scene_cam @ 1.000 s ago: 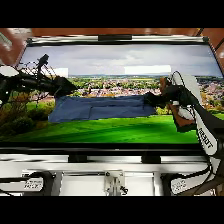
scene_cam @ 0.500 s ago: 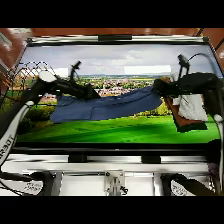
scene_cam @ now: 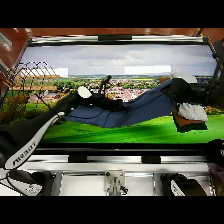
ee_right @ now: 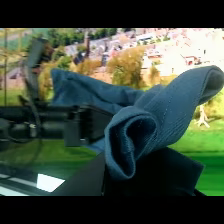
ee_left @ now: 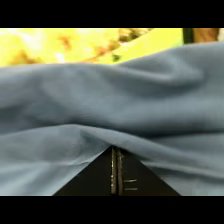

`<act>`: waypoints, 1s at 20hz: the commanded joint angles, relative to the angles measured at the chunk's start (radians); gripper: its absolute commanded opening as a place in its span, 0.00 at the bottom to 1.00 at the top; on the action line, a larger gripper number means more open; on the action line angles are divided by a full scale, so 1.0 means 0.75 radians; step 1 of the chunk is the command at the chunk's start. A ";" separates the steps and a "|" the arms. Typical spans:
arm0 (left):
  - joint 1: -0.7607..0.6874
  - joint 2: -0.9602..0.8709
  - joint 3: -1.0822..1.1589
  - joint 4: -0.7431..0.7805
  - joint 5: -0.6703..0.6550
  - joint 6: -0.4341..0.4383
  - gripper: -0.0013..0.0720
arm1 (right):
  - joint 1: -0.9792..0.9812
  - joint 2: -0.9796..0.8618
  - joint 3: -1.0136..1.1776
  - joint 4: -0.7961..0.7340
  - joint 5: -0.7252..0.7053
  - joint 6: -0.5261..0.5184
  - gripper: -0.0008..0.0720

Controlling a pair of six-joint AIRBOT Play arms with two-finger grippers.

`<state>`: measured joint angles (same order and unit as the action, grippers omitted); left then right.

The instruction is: Fold the shirts.

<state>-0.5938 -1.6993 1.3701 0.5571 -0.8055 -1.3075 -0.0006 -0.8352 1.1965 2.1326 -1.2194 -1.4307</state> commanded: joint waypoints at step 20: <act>0.976 1.244 0.004 0.685 -0.184 -0.229 0.06 | 0.866 -0.846 0.074 0.290 1.066 0.122 0.12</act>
<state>0.0040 -0.8986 1.3735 1.0294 -0.8562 -1.4654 0.5365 -1.2873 1.2152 2.2799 -0.6102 -1.3521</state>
